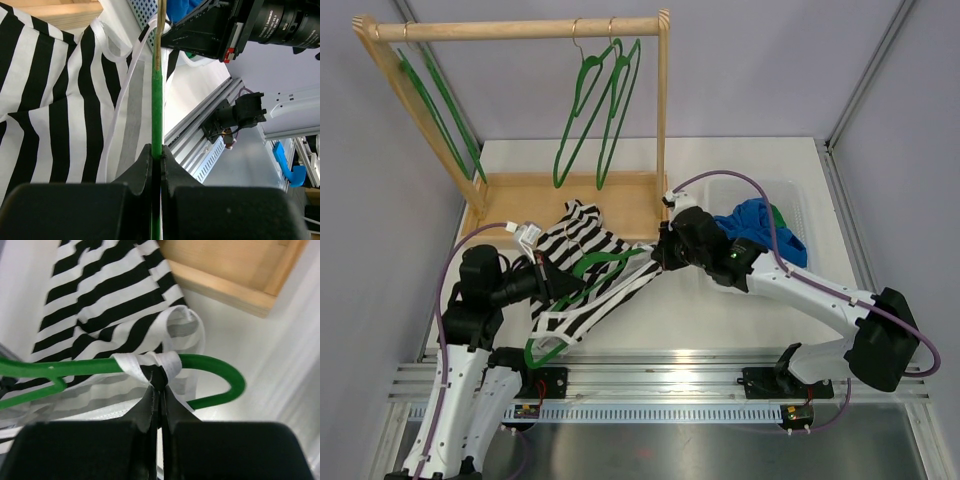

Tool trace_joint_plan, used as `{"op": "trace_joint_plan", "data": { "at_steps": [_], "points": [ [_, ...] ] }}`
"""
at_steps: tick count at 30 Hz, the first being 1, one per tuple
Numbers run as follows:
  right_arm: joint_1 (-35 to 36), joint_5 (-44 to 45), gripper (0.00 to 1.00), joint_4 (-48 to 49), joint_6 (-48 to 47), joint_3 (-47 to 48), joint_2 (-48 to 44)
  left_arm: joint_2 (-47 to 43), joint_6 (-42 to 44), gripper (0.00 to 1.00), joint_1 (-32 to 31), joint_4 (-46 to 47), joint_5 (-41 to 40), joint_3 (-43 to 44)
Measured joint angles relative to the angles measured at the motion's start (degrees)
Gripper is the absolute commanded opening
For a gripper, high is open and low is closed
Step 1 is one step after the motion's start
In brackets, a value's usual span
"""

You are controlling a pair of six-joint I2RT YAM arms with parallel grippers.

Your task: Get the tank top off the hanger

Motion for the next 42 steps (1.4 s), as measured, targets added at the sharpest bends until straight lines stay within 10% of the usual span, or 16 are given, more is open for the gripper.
{"op": "trace_joint_plan", "data": {
  "at_steps": [17,42],
  "points": [
    [-12.74,7.96,0.0,-14.78,-0.79,7.02,4.61,-1.38,1.05,0.0,-3.41,-0.46,0.55,0.61],
    [-13.94,-34.36,0.0,1.53,5.18,-4.31,-7.28,-8.7,-0.81,0.0,-3.41,26.97,-8.13,18.67]
  ]
}}
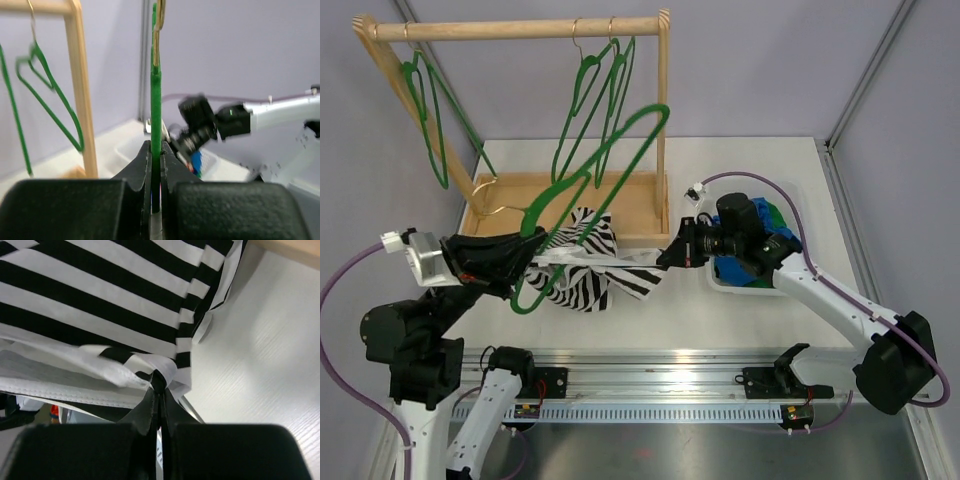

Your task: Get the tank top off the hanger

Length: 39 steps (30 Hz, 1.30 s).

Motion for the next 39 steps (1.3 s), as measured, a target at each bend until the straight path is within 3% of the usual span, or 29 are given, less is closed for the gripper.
{"op": "trace_joint_plan", "data": {
  "at_steps": [4,16,25,32,35,39],
  "points": [
    [0.31,-2.51,0.0,2.36,0.63,-2.03,0.85,4.04,0.24,0.0,-0.09,7.69,-5.03,4.2],
    [0.74,-2.49,0.0,5.6,0.61,-12.33,1.25,13.73,3.3,0.0,-0.46,19.47,-23.41,6.16],
    [0.74,0.72,0.0,0.24,-0.63,-12.11,-9.05,12.37,5.81,0.0,-0.68,17.99,-26.84,6.71],
    [0.59,-4.37,0.0,0.46,-0.96,-11.61,-21.75,-0.17,6.49,0.0,-0.61,27.08,-29.07,-8.31],
    [0.59,-7.69,0.0,0.94,-1.64,-10.73,-24.79,-0.92,6.03,0.0,-0.61,30.25,-28.63,-12.22],
    [0.57,-5.11,0.0,-4.07,-5.09,-8.13,-24.55,0.98,6.34,0.0,-0.55,31.47,-29.2,-13.11]
  ]
}}
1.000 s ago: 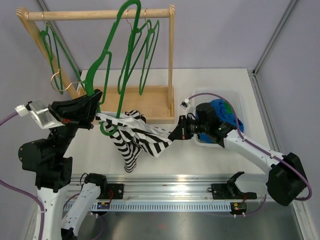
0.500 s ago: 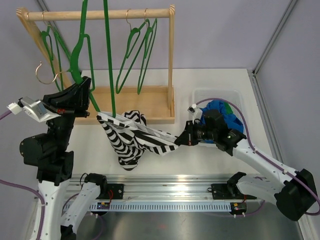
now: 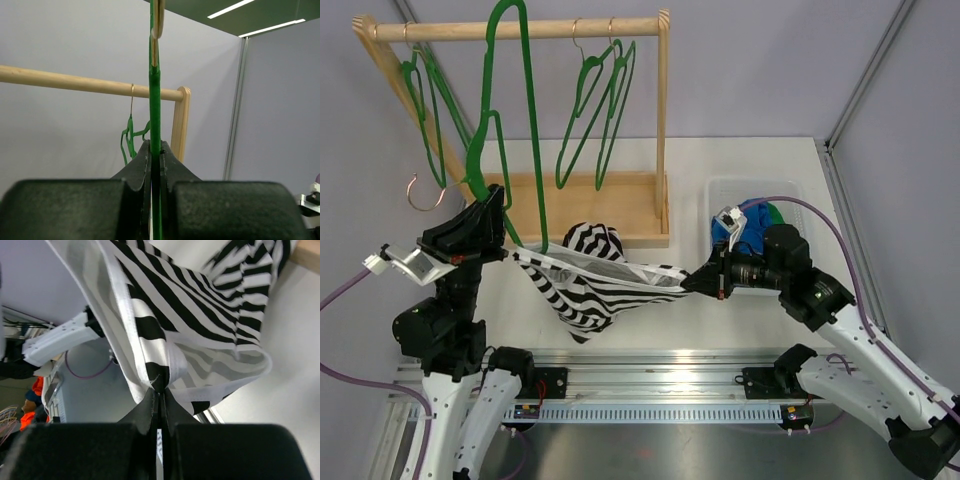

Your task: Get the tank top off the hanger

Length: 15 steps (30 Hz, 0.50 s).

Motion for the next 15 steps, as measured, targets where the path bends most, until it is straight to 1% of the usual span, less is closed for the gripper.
{"op": "trace_joint_plan", "data": {
  "at_steps": [4,6,10,13,15],
  "points": [
    [0.02,3.78,0.0,-5.77,-1.36,-0.26,1.51,0.74,0.92,0.0,0.0,2.93,-1.62,-0.96],
    [0.0,3.15,0.0,-6.32,-1.05,-1.01,2.03,1.42,1.33,0.0,0.0,5.51,-1.55,-1.01],
    [-0.04,-5.33,0.0,2.69,4.59,-4.83,2.08,4.17,1.09,0.0,0.0,13.18,-0.63,-1.46],
    [-0.04,-8.41,0.0,6.78,7.04,-4.39,3.52,7.39,-0.61,0.0,0.04,16.68,2.36,-0.81],
    [-0.04,-10.01,0.0,8.98,8.24,-3.06,5.57,9.62,-3.37,0.0,0.04,18.67,4.83,-0.17]
  ]
}}
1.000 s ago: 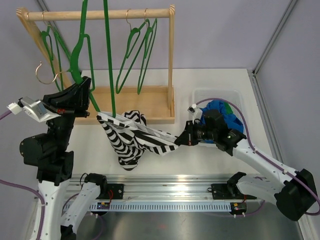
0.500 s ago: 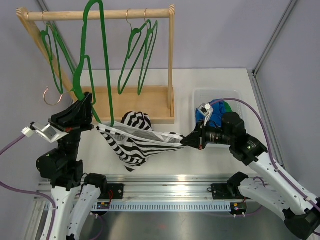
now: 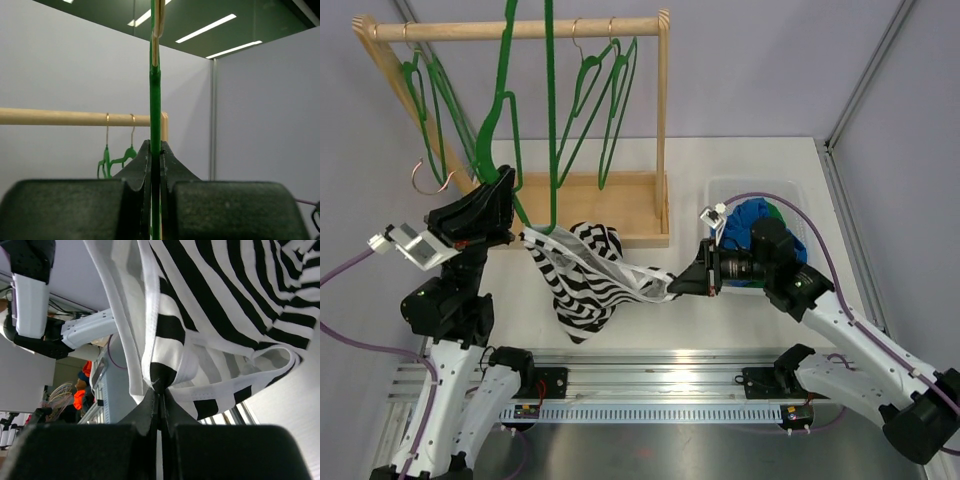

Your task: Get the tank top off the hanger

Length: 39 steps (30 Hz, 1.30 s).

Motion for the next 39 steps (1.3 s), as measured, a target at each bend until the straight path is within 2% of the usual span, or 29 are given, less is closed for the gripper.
{"op": "trace_joint_plan", "data": {
  "at_steps": [4,9,13,16,19,26,31,36,39],
  "points": [
    [0.24,-0.68,0.0,4.76,2.23,3.87,5.55,2.95,-6.6,0.0,0.0,4.42,3.63,0.42],
    [4.68,3.67,0.0,2.64,0.79,13.88,15.85,3.63,-15.61,0.0,0.0,14.4,4.24,-3.19],
    [10.03,9.25,0.0,-1.36,-2.71,18.99,22.01,2.16,-16.22,0.0,0.0,12.92,3.17,-3.76],
    [10.6,15.15,0.0,-5.7,-4.24,17.62,21.31,-2.36,-12.31,0.07,0.0,2.84,1.31,-2.73],
    [10.47,19.5,0.0,-9.9,-5.49,15.15,17.68,-8.26,-6.69,0.0,0.07,-9.88,-0.42,0.02],
    [10.51,30.36,0.0,-23.89,-10.62,15.8,1.42,-15.13,3.67,0.0,0.07,-38.29,-7.48,10.78],
    [10.51,39.58,0.0,-35.36,-14.34,23.47,-5.35,-11.63,6.38,0.0,0.11,-56.06,-14.56,17.22],
    [10.51,44.44,0.01,-43.58,-17.73,34.82,-5.4,-2.1,7.78,0.0,0.11,-68.13,-15.47,24.39],
    [10.51,44.65,0.05,-44.46,-19.02,39.23,-5.07,3.3,8.33,0.0,0.11,-73.68,-15.39,28.22]
  ]
}}
